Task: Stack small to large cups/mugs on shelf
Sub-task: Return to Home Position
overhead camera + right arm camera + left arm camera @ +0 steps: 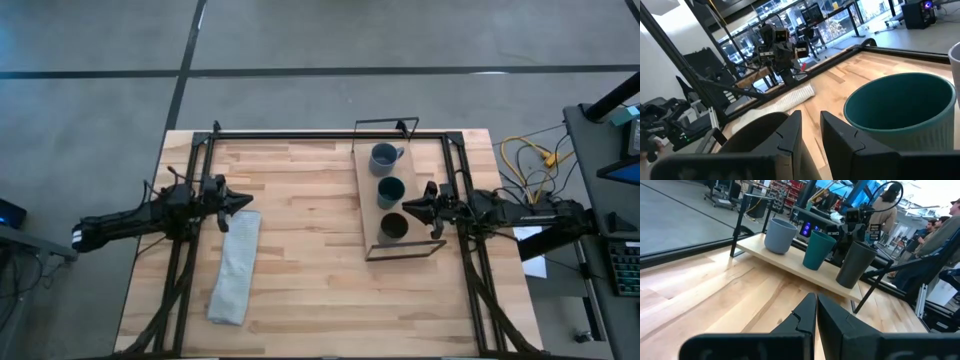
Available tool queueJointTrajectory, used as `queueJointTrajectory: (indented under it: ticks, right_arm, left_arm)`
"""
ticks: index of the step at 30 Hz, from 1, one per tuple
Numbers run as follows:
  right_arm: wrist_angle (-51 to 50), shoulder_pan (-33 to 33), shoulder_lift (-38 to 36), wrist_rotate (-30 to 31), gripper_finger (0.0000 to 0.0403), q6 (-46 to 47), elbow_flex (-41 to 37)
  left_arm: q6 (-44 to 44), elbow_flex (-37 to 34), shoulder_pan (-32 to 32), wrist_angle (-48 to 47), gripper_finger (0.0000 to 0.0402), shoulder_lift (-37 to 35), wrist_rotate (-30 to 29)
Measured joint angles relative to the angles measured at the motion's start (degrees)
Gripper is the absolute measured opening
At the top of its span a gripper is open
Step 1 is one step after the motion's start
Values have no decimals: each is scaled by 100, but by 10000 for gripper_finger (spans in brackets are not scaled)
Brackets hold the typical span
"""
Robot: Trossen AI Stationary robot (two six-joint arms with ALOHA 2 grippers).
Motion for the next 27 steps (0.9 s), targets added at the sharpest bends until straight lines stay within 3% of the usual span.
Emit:
queueJointTrajectory:
  ticks: [27]
  right_arm:
    - [22, 0, 9, 0, 66, -19, 2]
  left_arm:
    - [29, -61, -2, 262, 0, 254, 16]
